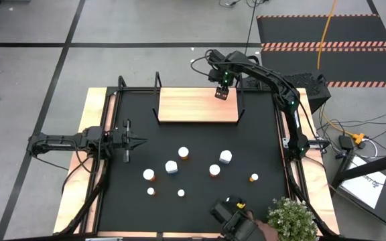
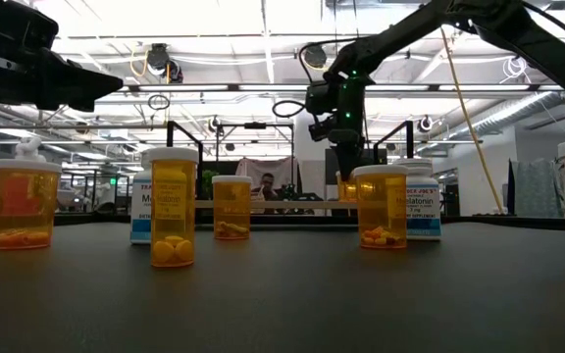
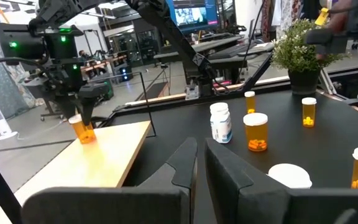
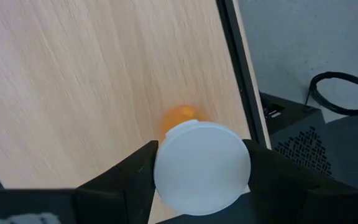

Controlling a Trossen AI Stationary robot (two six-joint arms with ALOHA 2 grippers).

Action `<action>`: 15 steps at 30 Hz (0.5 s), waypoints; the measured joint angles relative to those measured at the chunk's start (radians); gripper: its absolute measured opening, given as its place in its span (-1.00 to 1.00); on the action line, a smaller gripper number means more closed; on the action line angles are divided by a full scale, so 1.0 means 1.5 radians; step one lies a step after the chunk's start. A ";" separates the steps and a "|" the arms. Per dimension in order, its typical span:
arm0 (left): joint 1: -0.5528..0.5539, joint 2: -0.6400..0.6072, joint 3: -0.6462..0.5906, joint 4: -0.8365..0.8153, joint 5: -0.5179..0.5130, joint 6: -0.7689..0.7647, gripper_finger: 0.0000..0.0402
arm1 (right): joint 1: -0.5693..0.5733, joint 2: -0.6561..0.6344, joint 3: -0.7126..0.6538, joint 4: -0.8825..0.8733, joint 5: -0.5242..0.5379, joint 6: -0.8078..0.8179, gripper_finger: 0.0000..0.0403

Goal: Pick and place medicine bottles onto shelf by color
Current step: Put the top right big orange pill bottle on the shelf

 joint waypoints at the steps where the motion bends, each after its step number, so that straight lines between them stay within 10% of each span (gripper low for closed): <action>1: 0.000 0.000 0.000 0.000 0.000 0.000 -0.82 | -0.001 0.000 0.000 0.001 0.000 0.000 0.06; 15: 0.000 0.000 0.000 -0.004 0.000 0.000 -0.82 | -0.002 0.000 -0.001 0.002 0.020 0.007 0.34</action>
